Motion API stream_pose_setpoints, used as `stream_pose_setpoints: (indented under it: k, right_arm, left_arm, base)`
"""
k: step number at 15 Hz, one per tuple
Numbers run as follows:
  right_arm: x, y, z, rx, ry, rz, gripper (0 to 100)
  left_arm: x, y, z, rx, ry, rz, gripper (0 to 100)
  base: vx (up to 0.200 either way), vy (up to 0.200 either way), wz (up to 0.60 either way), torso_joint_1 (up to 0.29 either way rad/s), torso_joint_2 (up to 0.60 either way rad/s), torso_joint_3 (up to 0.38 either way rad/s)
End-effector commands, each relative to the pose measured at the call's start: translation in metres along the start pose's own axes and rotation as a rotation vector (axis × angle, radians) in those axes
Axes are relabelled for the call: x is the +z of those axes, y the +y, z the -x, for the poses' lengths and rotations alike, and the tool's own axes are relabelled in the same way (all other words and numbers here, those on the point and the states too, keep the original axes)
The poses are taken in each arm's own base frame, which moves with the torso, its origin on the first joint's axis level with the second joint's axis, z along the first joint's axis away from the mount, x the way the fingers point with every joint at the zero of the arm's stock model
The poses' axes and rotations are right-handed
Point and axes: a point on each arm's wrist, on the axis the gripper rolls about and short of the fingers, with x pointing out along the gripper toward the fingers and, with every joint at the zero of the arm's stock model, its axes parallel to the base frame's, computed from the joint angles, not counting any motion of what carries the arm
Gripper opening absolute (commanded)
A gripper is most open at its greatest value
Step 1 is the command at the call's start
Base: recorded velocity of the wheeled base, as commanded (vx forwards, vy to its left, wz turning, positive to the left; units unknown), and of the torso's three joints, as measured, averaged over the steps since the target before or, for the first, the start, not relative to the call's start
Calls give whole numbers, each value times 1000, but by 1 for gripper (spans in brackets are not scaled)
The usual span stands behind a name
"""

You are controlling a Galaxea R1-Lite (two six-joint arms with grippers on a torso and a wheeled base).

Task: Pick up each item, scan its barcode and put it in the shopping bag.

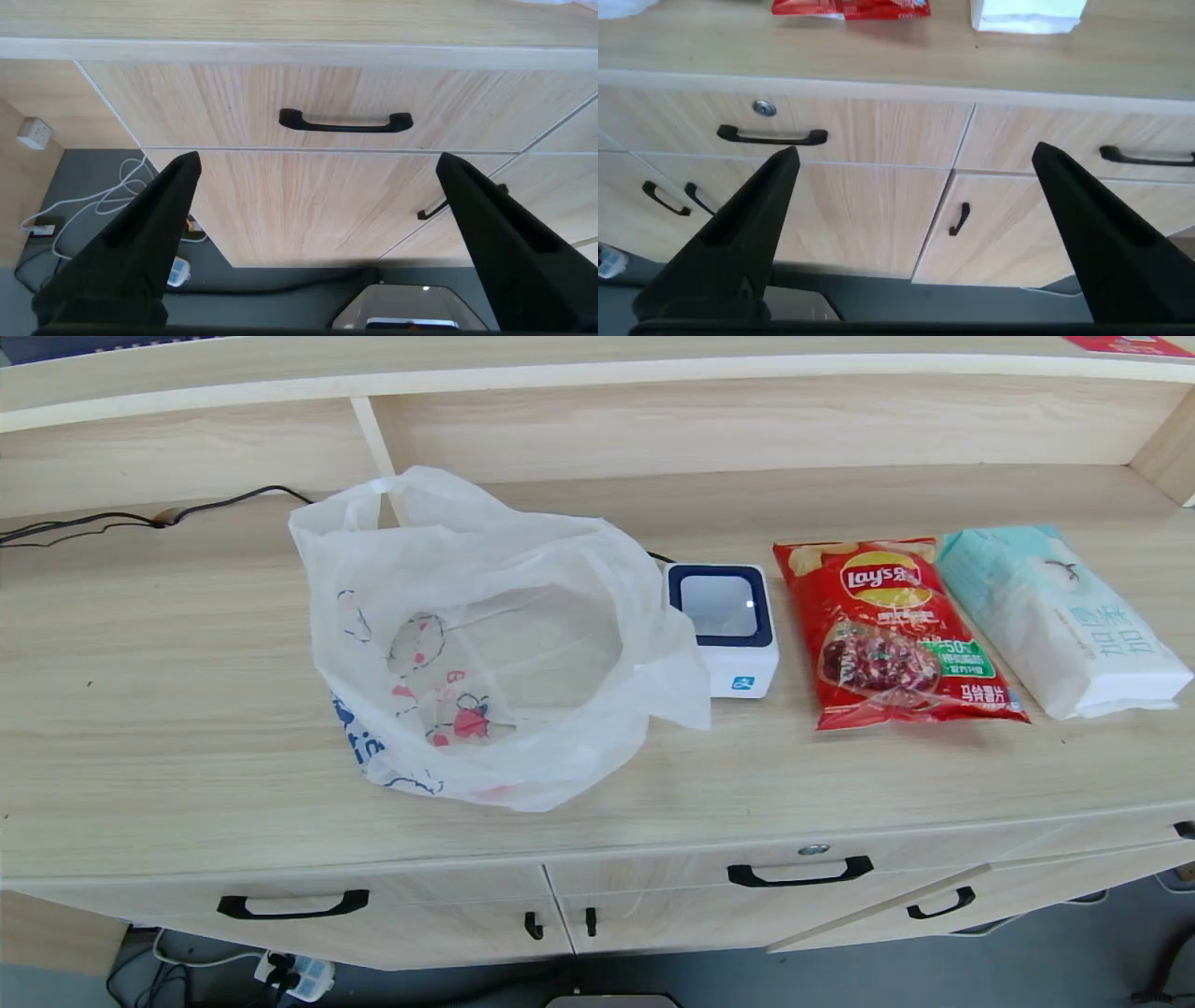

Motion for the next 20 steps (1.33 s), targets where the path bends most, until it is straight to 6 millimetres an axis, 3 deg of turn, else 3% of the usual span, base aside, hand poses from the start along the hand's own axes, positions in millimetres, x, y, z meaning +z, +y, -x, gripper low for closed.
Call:
stream_pose_setpoints:
  k: [1,2,4,6,9,15,20]
  right_arm:
    - [107,-14,-61,46,89,38,100]
    - [124,-18,-88,49,113,34,100]
    - [135,-20,-133,86,177,26,100]
    - [140,-8,-159,198,213,9,100]
    - [142,3,-202,201,269,15,100]
    - [134,16,-260,222,353,20,100]
    - [124,10,-288,158,392,20,100]
  left_arm:
    - [0,0,0,0,1,-1,100]
    - [0,0,0,0,1,0,100]
    - [0,0,0,0,1,0,100]
    - [0,0,0,0,1,0,100]
    - [0,0,0,0,1,0,100]
    - [0,0,0,0,1,0,100]
    - [0,0,0,0,-1,0,100]
  base:
    - [0,0,0,0,0,0]
    - [0,0,0,0,0,0]
    - [0,0,0,0,0,0]
    - [0,0,0,0,0,0]
    - [0,0,0,0,0,0]
    - [0,0,0,0,0,0]
    - [0,0,0,0,0,0]
